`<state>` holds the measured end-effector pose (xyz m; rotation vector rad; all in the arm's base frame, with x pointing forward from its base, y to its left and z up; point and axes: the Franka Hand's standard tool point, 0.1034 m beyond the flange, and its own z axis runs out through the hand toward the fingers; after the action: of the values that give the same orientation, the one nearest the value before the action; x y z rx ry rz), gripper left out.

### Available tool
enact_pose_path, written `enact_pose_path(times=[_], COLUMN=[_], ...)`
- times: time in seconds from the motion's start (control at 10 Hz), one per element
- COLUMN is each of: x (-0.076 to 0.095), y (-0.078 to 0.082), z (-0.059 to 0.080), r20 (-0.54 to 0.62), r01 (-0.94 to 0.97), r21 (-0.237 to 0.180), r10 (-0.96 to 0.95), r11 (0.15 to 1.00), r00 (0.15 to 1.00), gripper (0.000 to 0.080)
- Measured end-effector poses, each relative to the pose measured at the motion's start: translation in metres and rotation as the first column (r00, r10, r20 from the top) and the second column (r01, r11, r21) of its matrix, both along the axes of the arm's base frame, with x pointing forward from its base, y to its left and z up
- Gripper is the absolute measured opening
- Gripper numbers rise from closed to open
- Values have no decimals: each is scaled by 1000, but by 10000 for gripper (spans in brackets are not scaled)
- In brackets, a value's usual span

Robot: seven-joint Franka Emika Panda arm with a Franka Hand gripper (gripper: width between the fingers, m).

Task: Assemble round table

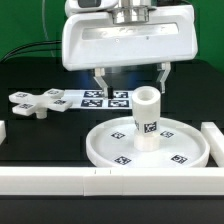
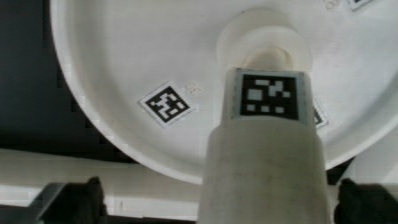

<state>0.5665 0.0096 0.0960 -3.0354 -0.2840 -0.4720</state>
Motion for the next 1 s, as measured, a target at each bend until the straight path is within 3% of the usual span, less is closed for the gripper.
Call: enact_pose_path(times=[0.3, 0.5, 0.8, 1.0], x=[-2, -5, -8, -6], y=[-5, 0, 18, 16], z=[-3, -5, -6, -8], r20=[-32, -66, -305, -417], r01=[-9, -2, -7, -39], r21=[4, 17, 53, 63], r10=[10, 3, 23, 62], r11=[1000, 1000, 999, 997], r00=[999, 998, 952, 907], gripper=[649, 649, 649, 649])
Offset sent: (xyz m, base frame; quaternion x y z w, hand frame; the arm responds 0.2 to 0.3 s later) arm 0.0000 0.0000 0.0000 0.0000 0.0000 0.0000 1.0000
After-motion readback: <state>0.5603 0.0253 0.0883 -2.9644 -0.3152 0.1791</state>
